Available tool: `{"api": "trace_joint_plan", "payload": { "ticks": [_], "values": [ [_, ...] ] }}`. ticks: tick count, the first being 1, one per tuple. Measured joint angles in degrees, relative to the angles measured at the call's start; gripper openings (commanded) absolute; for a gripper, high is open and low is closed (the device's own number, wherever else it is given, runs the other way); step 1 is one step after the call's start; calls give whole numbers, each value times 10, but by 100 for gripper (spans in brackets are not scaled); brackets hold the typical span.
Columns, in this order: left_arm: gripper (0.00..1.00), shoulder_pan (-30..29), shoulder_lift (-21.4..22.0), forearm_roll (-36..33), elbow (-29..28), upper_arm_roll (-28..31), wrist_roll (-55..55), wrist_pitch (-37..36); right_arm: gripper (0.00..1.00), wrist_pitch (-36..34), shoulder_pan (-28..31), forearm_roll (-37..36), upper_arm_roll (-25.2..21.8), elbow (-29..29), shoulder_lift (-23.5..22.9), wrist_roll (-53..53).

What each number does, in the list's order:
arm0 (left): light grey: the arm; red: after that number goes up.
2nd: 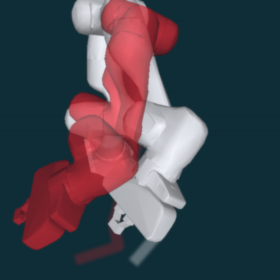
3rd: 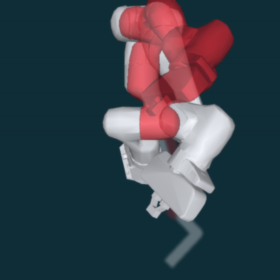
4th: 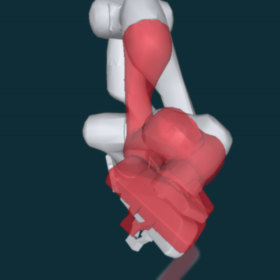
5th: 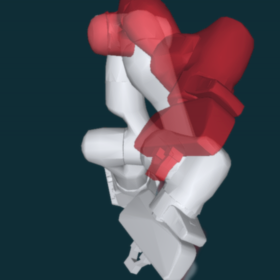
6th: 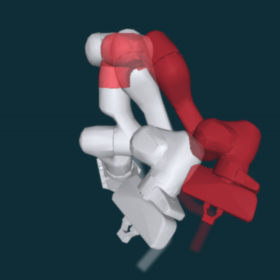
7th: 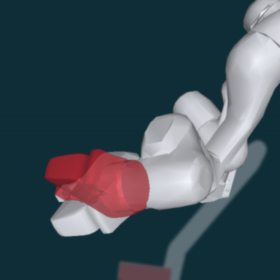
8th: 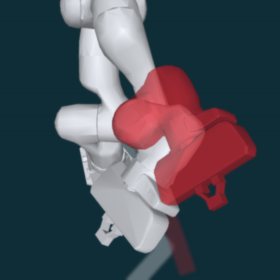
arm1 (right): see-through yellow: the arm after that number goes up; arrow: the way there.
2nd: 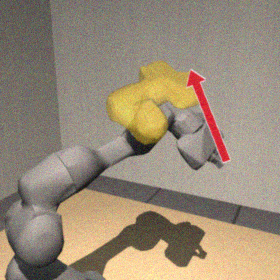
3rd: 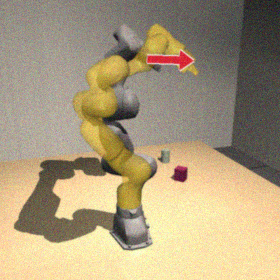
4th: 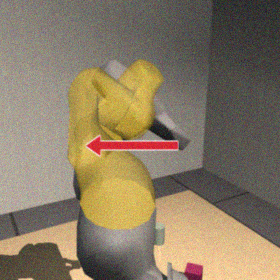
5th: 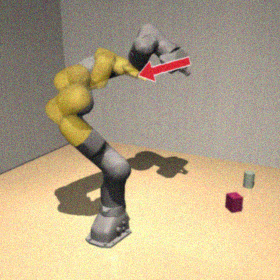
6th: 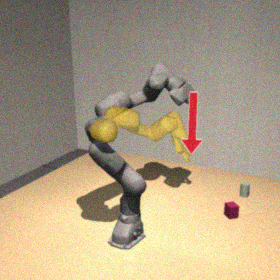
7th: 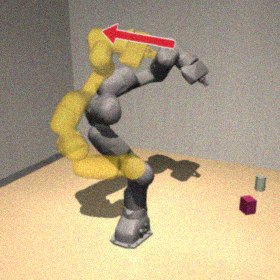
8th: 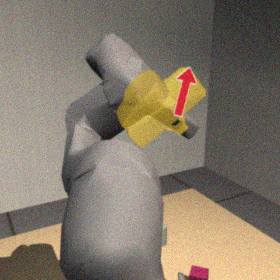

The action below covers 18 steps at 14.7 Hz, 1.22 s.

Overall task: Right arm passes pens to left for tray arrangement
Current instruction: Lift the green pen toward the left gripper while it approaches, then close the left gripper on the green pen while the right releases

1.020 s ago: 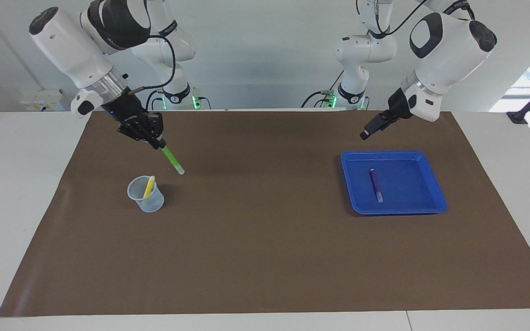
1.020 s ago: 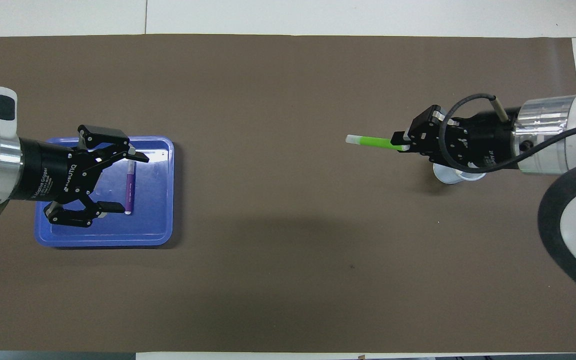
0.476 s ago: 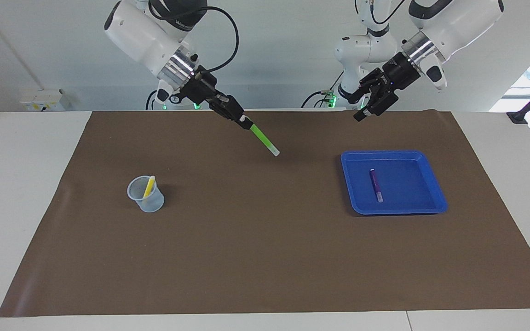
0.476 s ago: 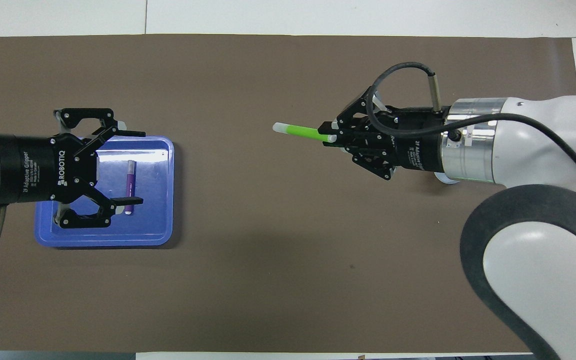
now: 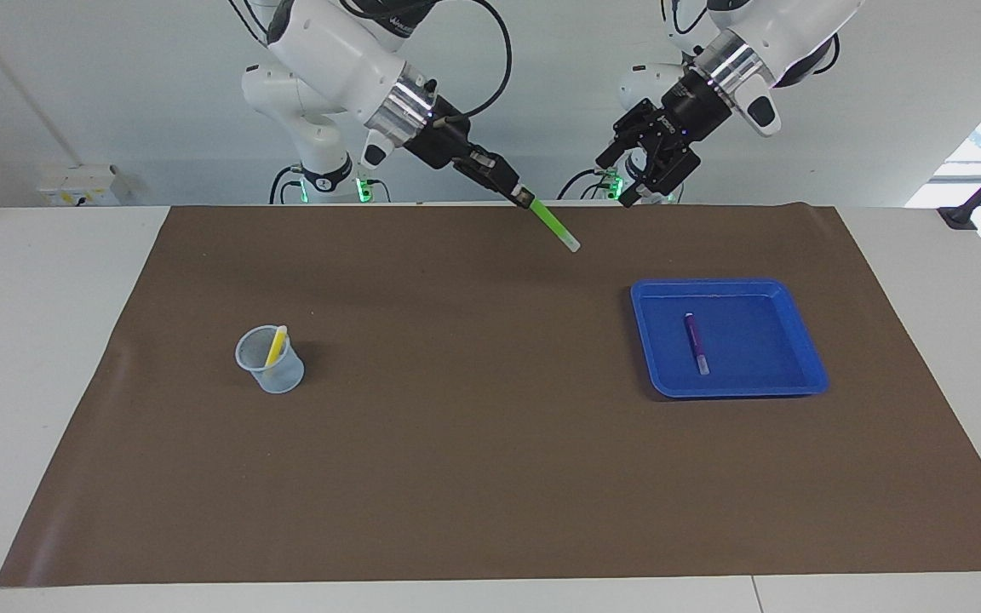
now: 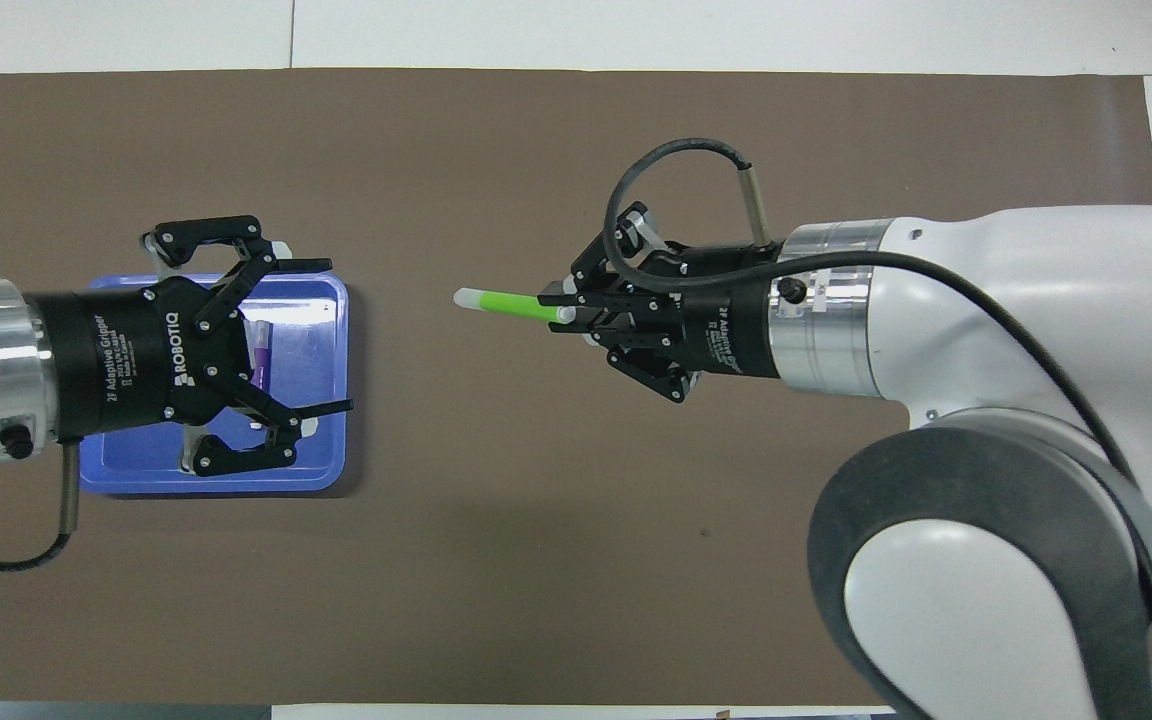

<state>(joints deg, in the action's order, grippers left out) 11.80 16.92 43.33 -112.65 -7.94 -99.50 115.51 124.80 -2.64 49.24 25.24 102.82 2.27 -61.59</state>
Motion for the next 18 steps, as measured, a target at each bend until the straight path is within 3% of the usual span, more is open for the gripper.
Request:
{"api": "trace_joint_plan", "payload": {
  "ticks": [9,16,18],
  "values": [
    [100,8,86,0,-128,-61,-71,124,0,-3,0,0,31,0,0,-12],
    [100,6,66,0,-145,-61,-66,177,0,-3,0,0,42,0,0,-12],
    [95,7,60,0,-145,-62,-46,172,0,-3,0,0,46,0,0,-12]
  ]
}}
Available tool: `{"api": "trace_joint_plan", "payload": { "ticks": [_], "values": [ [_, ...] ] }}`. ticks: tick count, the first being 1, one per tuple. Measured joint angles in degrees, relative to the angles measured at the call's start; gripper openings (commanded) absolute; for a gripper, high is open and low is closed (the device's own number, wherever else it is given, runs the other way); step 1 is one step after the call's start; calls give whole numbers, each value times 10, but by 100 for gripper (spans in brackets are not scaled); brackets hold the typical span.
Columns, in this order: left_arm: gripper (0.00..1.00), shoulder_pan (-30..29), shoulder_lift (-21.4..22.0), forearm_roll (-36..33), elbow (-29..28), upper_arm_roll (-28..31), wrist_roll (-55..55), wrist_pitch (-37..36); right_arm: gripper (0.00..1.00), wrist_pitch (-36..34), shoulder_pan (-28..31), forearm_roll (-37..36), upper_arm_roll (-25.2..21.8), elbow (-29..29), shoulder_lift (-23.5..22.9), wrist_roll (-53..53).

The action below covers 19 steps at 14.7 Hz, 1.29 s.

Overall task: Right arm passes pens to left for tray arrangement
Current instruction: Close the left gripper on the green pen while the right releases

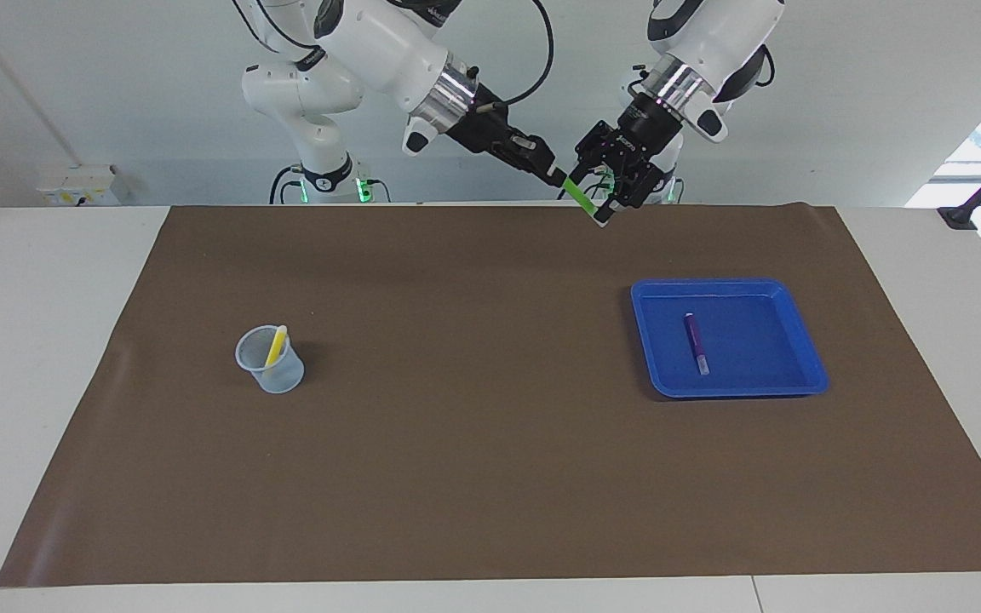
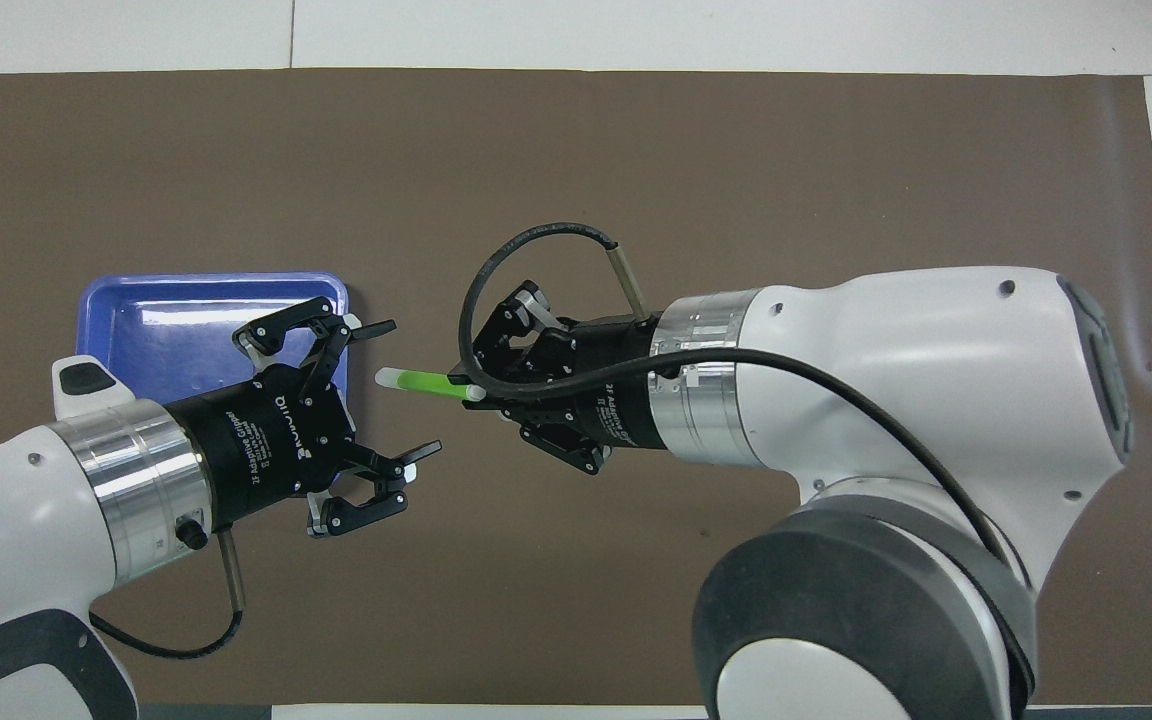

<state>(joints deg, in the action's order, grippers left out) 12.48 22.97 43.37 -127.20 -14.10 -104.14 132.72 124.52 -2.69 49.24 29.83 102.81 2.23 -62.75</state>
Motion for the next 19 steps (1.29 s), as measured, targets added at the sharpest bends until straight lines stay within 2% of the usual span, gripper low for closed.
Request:
{"api": "trace_joint_plan", "payload": {
  "ticks": [2,9,11,13,14,15,17,18,19],
  "values": [
    [90,0,-1,0,0,0,8,-4,0,0,0,0,3,0,0,0],
    [90,0,1,0,1,6,23,-34,0,0,0,0,3,0,0,0],
    [84,-1,3,1,1,12,25,-38,0,0,0,0,3,0,0,0],
    [72,-1,4,1,1,16,26,-41,0,0,0,0,3,0,0,0],
    [61,-1,4,1,1,16,27,-41,0,0,0,0,3,0,0,0],
    [48,-1,4,1,1,17,27,-41,0,0,0,0,3,0,0,0],
    [8,-1,4,1,1,17,27,-41,0,0,0,0,3,0,0,0],
    [0,-1,4,1,1,17,27,-41,0,0,0,0,3,0,0,0],
    [0,-1,4,1,1,17,27,-41,0,0,0,0,3,0,0,0]
  ]
}}
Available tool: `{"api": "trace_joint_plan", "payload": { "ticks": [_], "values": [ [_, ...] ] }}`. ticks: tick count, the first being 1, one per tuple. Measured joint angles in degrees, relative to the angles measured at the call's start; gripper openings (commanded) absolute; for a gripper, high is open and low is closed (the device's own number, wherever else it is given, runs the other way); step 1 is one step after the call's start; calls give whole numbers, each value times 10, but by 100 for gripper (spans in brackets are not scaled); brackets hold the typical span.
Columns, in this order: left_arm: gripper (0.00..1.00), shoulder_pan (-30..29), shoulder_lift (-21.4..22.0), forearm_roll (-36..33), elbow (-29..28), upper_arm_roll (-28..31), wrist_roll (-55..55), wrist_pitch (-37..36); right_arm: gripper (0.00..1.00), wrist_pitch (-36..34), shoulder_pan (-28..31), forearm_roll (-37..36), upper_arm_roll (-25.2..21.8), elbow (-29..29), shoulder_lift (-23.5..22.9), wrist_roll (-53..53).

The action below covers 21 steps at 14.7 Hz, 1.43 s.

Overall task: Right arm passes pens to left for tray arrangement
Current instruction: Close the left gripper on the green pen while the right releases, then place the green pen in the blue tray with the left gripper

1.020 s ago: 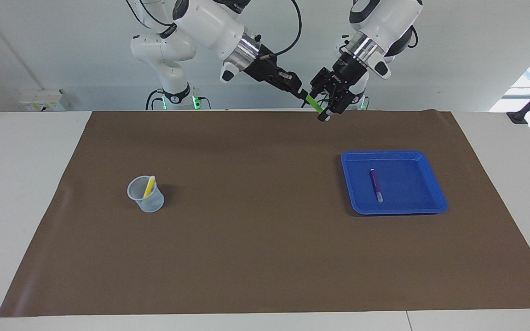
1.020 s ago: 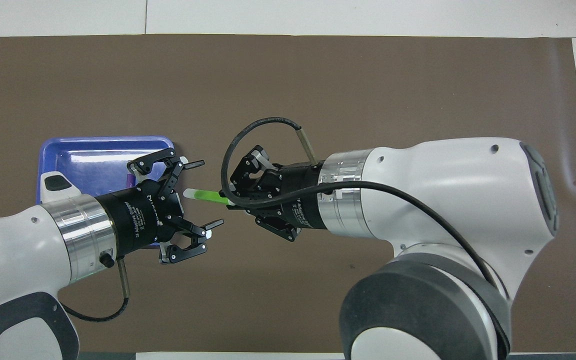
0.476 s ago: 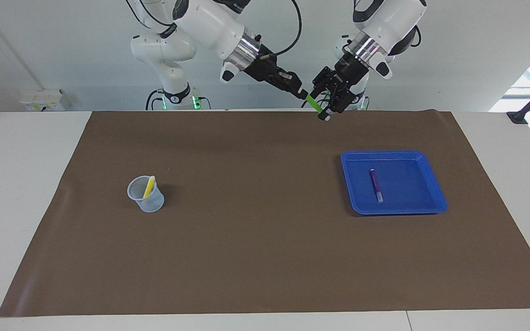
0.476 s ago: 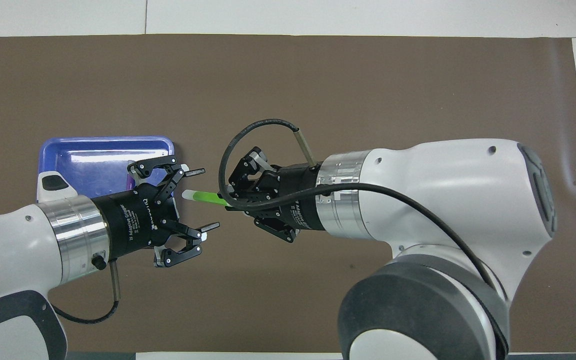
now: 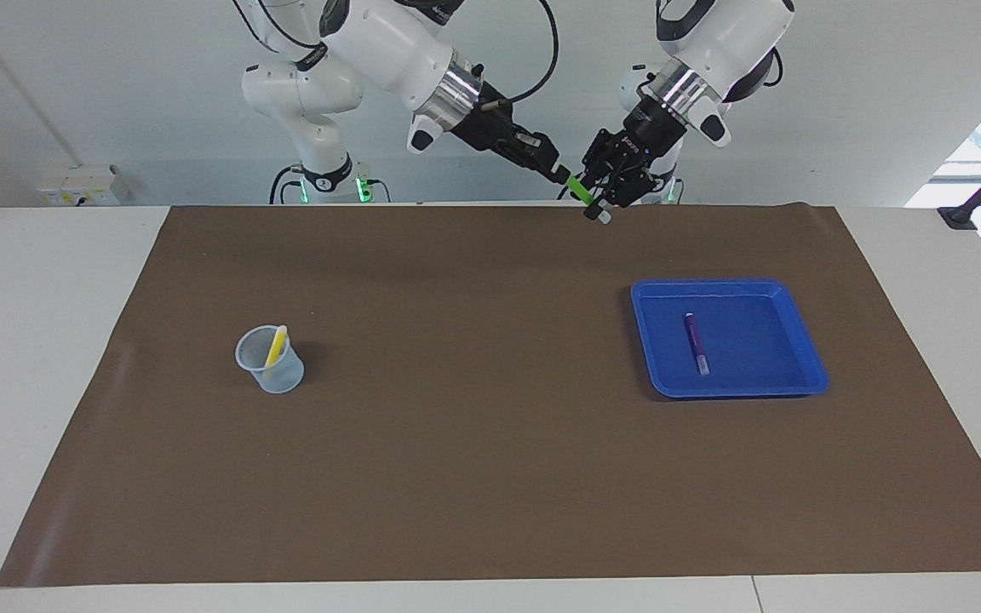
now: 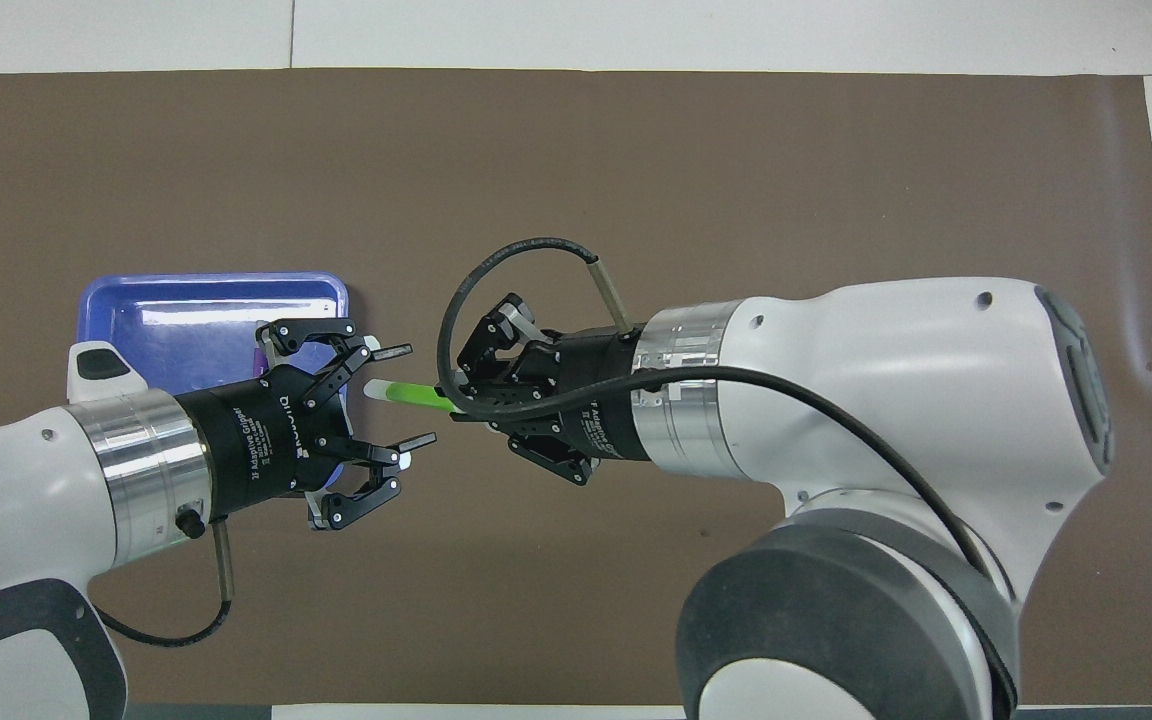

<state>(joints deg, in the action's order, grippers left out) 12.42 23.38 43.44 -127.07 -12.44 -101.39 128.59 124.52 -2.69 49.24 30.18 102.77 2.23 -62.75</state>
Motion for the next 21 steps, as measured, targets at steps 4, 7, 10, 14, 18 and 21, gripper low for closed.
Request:
{"api": "trace_joint_plan", "payload": {
  "ticks": [4,7,10,14,18,21],
  "values": [
    [0,-1,1,0,0,1,20,-1,0,-2,1,0,0,0,0,0],
    [0,-1,1,0,0,1,21,-1,17,-2,1,0,0,0,0,0],
    [0,-1,1,0,0,1,20,-2,100,-1,1,0,0,-1,0,0],
    [0,-3,1,0,0,5,19,-2,100,-2,1,-57,-1,-2,0,0],
    [0,-11,1,0,0,5,22,-2,100,-34,1,-175,-23,-4,0,20],
    [0,-32,1,0,0,5,78,-7,100,-84,2,-237,-63,-4,0,106]
  ]
}}
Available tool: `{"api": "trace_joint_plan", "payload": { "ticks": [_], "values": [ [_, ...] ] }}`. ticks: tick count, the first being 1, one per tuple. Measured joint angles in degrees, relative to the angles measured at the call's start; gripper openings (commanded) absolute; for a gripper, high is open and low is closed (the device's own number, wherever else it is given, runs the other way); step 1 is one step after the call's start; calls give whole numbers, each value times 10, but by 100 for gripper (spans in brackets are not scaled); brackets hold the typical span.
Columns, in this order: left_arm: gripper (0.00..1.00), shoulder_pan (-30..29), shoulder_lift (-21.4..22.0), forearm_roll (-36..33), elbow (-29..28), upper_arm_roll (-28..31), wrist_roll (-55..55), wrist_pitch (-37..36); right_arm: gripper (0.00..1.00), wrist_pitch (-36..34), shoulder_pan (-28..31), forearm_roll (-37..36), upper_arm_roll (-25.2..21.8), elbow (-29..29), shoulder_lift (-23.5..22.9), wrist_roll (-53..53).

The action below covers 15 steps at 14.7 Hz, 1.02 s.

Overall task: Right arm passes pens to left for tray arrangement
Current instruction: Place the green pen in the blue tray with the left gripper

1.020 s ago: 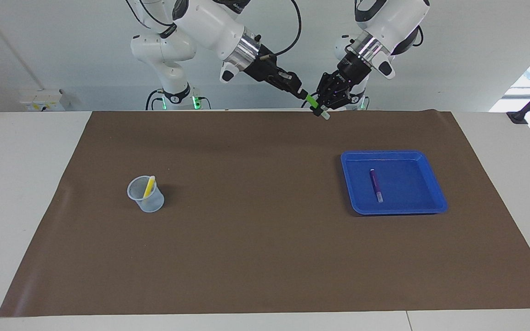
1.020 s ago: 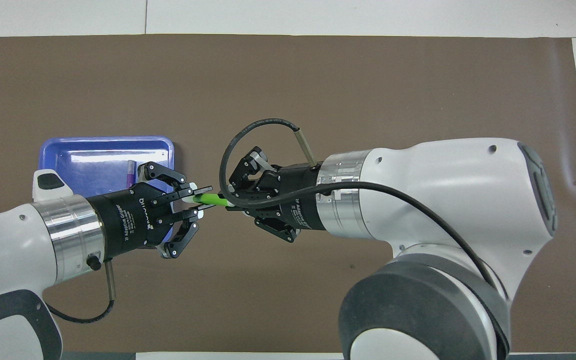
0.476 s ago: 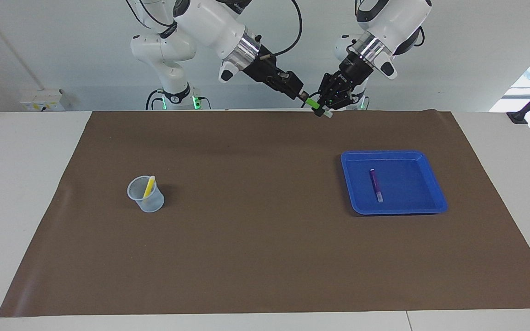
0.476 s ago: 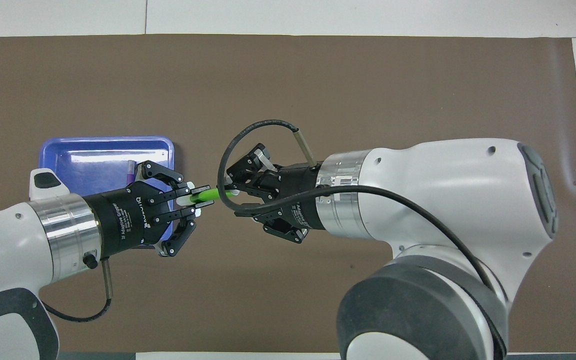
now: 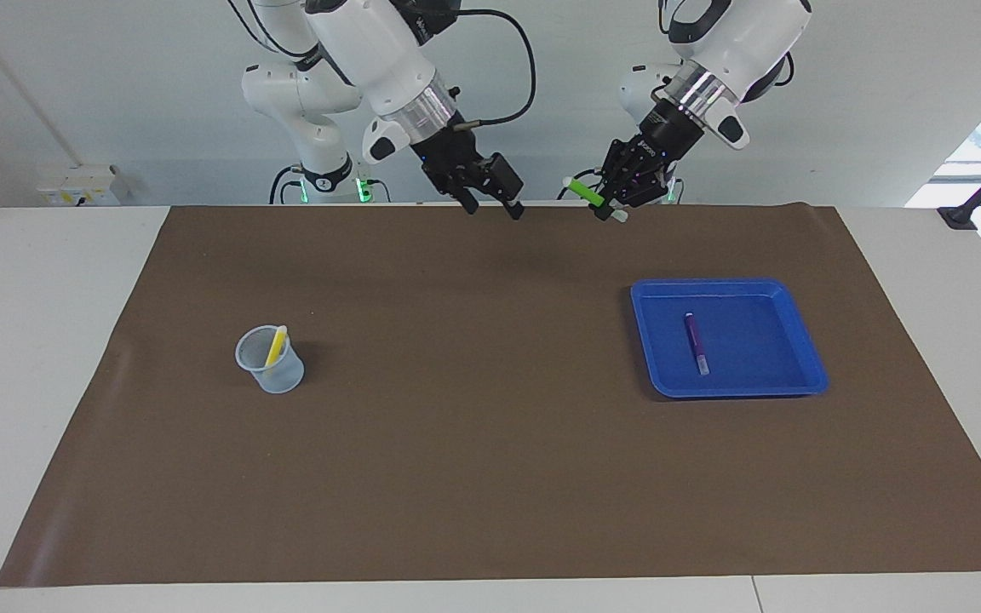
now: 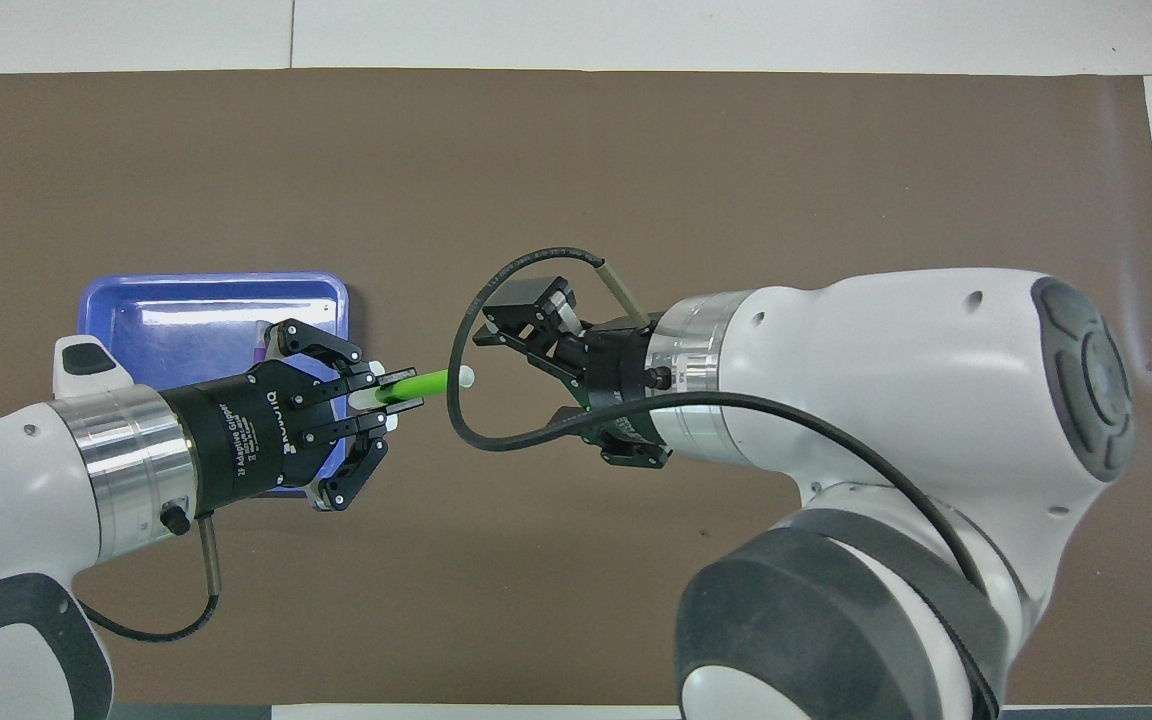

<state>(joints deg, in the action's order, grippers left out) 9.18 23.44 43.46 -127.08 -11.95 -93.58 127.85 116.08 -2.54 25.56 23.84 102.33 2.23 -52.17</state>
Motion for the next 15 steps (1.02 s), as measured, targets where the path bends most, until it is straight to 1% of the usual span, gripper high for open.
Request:
{"api": "trace_joint_plan", "payload": {
  "ticks": [3,6,8,11,13,15],
  "values": [
    [0,-31,-2,0,-1,0,139,-60,100,-38,2,-58,-51,5,1,107],
    [0,-81,-12,-16,-4,0,308,-127,99,-45,2,-131,-87,31,5,205],
    [0,-118,-27,-56,-7,1,419,-154,96,-45,3,-182,-110,53,8,273],
    [0,-160,-67,-131,-9,1,573,-161,90,-41,6,-238,-139,94,9,366],
    [0,-178,-102,-190,-6,2,665,-160,86,-26,7,-282,-147,122,8,385],
    [0,-187,-149,-262,8,2,738,-153,84,-5,7,-333,-148,151,8,386]
  ]
}}
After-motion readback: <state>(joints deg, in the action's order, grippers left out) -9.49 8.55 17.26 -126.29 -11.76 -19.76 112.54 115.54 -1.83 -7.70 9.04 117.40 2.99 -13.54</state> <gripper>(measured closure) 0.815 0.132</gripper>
